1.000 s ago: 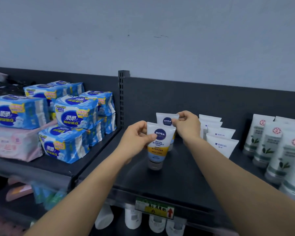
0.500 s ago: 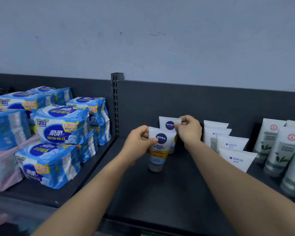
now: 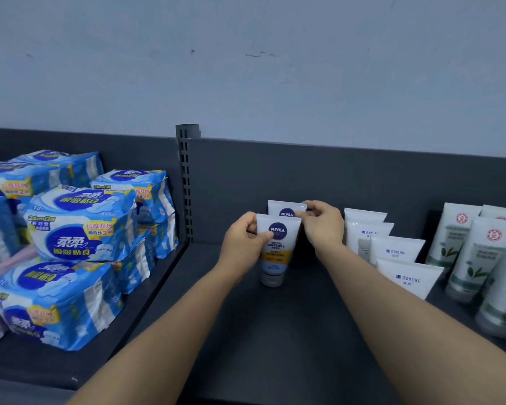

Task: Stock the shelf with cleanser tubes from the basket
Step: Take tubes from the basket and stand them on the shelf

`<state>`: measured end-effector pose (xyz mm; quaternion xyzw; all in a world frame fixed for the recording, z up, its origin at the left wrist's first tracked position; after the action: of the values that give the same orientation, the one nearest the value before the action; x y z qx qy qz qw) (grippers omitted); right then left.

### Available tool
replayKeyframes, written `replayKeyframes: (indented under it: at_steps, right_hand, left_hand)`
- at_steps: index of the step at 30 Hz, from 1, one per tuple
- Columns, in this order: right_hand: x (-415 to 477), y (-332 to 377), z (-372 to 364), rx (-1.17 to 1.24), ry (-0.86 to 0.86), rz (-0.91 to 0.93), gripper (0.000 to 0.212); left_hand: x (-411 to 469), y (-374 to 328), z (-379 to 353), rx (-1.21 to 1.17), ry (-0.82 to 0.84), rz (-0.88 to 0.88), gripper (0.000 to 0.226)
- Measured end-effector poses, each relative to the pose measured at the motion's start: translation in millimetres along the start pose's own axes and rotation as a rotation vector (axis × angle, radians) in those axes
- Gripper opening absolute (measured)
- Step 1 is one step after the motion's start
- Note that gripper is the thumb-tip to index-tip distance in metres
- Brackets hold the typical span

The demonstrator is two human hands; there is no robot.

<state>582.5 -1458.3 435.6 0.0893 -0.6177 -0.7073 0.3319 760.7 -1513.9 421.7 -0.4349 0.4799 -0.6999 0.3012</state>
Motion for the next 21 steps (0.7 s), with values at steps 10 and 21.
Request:
replayKeyframes:
  at_steps: [10, 21]
  right_hand:
    - [-10.8, 6.0, 6.4, -0.055, 0.009, -0.010, 0.028]
    - [-34.4, 45.2, 12.8, -0.305, -0.027, 0.234, 0.035]
  left_hand:
    - [14.7, 5.9, -9.0, 0.035, -0.025, 0.007, 0.009]
    - [-4.7, -7.8, 16.6, 0.497, 0.033, -0.046, 0.053]
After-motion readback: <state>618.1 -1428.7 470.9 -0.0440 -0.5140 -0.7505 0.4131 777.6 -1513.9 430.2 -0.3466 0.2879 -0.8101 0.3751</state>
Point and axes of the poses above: each hand's wrist, its own x-axis towards the middle knuckle, its own z-axis out of the back of the hand, y = z × x, the point moved 7 cm from there along x, towards the middle knuckle, and after that the axes turned 1 degree about z, right-handed, at the moved point
